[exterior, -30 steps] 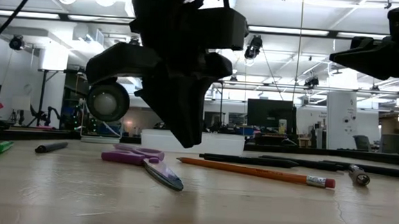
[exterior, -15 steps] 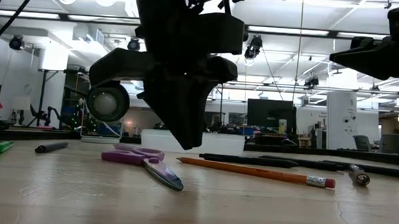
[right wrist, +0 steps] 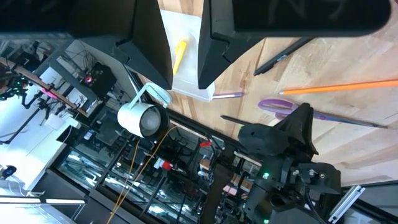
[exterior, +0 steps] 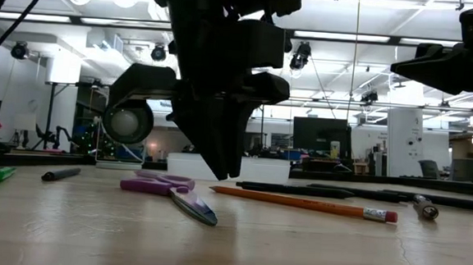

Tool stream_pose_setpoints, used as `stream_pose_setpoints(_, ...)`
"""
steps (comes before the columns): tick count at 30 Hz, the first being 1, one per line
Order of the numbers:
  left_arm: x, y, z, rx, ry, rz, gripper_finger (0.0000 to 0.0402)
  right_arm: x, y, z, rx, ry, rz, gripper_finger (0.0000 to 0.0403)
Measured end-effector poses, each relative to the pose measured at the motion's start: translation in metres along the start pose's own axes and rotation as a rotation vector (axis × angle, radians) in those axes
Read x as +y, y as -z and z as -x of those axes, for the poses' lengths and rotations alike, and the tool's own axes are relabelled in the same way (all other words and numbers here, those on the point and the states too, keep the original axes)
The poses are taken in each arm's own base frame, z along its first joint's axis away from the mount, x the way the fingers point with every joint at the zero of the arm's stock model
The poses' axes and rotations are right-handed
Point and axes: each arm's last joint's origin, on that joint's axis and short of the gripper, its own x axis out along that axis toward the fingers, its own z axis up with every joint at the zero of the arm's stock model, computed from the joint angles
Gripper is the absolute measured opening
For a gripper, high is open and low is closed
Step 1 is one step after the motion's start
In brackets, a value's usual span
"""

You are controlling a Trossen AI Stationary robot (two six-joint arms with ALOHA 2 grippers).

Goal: Pick & place school supplies into a supply box
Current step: Put the violet pen into the supply box

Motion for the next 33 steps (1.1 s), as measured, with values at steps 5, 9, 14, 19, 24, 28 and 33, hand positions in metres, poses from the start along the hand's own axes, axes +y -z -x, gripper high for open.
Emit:
stream_pose_setpoints(5,0.010,0.006,-0.001,-0.001,-0.011,-0.010,0.0046,0.000,0.000,0.000,0.000,0.000,0.000,0.0068)
stream_pose_setpoints(9,0.016,0.010,-0.001,0.000,-0.018,-0.001,0.0046,0.000,0.000,0.000,0.000,0.000,0.000,0.0068)
stream_pose_setpoints(14,0.021,0.013,-0.001,-0.008,-0.011,0.009,0.0046,0.000,0.000,0.000,0.000,0.000,0.000,0.0068)
stream_pose_setpoints(19,0.024,0.014,-0.001,-0.041,0.024,0.003,0.0046,0.000,0.000,0.000,0.000,0.000,0.000,0.0068)
stream_pose_setpoints(24,0.024,0.015,-0.003,-0.046,0.029,0.003,0.0046,0.000,0.000,0.000,0.000,0.000,0.000,0.0068)
stream_pose_setpoints(28,0.024,0.015,-0.012,-0.038,0.037,0.003,0.0046,0.000,0.000,0.000,0.000,0.000,0.000,0.0068)
stream_pose_setpoints(33,0.023,0.016,-0.018,-0.029,0.044,0.003,0.0046,0.000,0.000,0.000,0.002,0.000,0.001,0.0068)
